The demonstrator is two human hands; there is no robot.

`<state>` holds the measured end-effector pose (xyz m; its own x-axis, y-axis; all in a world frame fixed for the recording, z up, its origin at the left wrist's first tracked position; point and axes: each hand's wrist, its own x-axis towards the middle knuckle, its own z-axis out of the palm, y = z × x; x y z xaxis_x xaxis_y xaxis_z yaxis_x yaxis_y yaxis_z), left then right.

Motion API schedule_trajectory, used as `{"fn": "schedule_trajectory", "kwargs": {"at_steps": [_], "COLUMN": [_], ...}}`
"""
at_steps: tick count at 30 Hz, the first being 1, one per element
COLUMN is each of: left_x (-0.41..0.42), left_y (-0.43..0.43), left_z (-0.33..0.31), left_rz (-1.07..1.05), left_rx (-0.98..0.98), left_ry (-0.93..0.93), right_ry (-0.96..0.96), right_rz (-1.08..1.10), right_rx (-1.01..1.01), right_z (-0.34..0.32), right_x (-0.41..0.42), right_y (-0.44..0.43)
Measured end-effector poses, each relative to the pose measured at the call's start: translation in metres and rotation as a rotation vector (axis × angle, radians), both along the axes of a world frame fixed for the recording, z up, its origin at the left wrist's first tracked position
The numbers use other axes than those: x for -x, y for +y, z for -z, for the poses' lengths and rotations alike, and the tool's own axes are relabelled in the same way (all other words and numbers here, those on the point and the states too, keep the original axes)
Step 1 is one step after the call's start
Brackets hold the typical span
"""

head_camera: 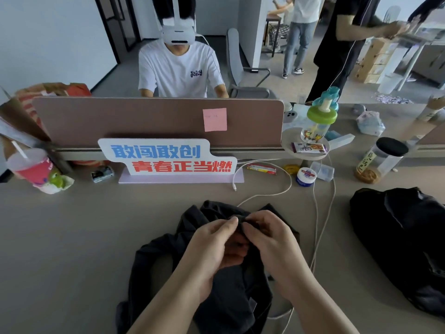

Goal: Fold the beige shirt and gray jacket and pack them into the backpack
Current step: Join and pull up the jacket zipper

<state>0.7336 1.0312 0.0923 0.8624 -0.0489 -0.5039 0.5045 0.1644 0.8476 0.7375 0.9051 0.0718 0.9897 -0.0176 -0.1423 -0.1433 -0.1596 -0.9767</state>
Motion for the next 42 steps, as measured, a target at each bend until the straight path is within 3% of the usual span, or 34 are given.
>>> {"fn": "schedule_trajectory", "kwargs": {"at_steps": [2,3,9,18,28,34,37,39,42], "left_x": [-0.002,-0.002,-0.002,-0.002,-0.006,-0.009,-0.011,-0.009,-0.005], "left_y": [0.003,0.005,0.006,0.004,0.002,0.008,0.015,0.021,0.031], "left_z": [0.000,0.000,-0.002,-0.001,0.009,0.022,0.024,0.024,0.020], "left_rz": [-0.034,-0.041,-0.054,-0.017,-0.066,-0.094,-0.138,-0.130,0.036], "left_rx": [-0.010,-0.005,-0.024,-0.115,-0.078,-0.182,-0.173,-0.181,-0.256], "left_ry": [0.012,0.028,0.046,0.016,0.090,0.037,0.039,0.041,0.085], "right_ry": [-0.183,-0.255,-0.503,-0.277,-0.245,-0.149,-0.147,-0.041,0.099], "right_rz": [-0.039,-0.066,-0.179,-0.200,-0.110,-0.065,0.045,0.179,0.269], "right_rx": [0.332,0.405,0.444,0.255,0.360,0.373,0.424,0.465,0.460], "right_z": [0.005,0.006,0.007,-0.004,0.008,0.021,0.031,0.043,0.054], "right_x": [-0.002,-0.003,-0.011,-0.014,-0.014,-0.022,-0.037,-0.058,-0.085], "right_y": [-0.003,-0.006,-0.014,-0.016,-0.003,0.007,0.007,-0.005,-0.025]}}
